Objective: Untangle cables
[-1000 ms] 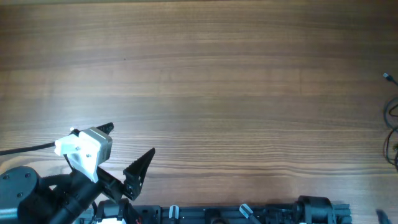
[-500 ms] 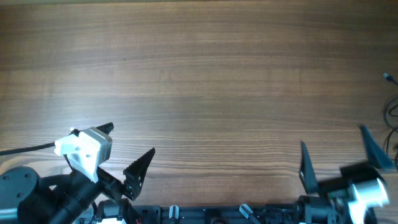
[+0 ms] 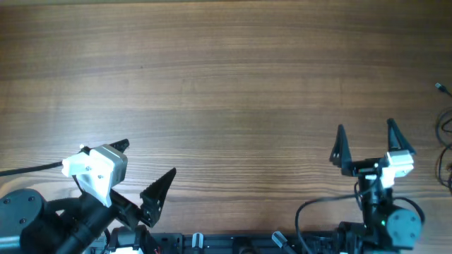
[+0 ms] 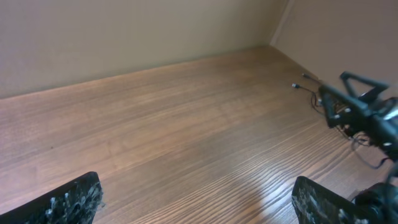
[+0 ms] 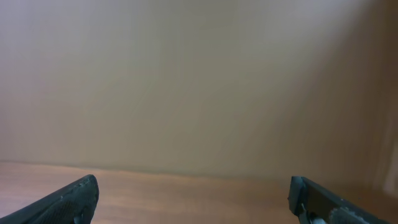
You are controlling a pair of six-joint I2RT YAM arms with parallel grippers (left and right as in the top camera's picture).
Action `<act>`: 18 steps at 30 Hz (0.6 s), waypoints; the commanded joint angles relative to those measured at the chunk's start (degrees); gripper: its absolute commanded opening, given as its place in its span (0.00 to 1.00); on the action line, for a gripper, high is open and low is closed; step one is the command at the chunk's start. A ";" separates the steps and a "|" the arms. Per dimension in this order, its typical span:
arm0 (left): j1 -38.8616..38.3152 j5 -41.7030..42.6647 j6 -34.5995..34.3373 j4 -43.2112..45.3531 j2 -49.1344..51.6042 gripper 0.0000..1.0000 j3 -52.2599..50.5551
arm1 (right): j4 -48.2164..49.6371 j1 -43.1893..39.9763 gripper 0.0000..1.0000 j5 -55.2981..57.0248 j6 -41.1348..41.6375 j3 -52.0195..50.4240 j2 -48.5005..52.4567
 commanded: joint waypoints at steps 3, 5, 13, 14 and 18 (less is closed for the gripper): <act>-0.26 -0.15 -0.09 0.00 -0.02 1.00 0.35 | 0.04 -0.26 1.00 1.11 4.17 -5.55 -0.24; -0.26 -0.15 -0.09 0.00 -0.02 1.00 0.35 | 0.00 -0.26 1.00 1.16 4.13 -6.34 -0.24; -0.26 -0.15 -0.09 -0.02 -0.02 1.00 0.35 | -8.68 -0.26 1.00 2.64 3.93 -6.49 -0.22; -0.26 -0.15 -0.09 -0.02 -0.02 1.00 0.35 | -8.50 -0.26 1.00 2.49 4.00 -6.49 0.11; -0.26 -0.15 -0.09 -0.04 -0.02 1.00 0.35 | -8.55 -0.26 1.00 2.71 4.00 -6.49 0.22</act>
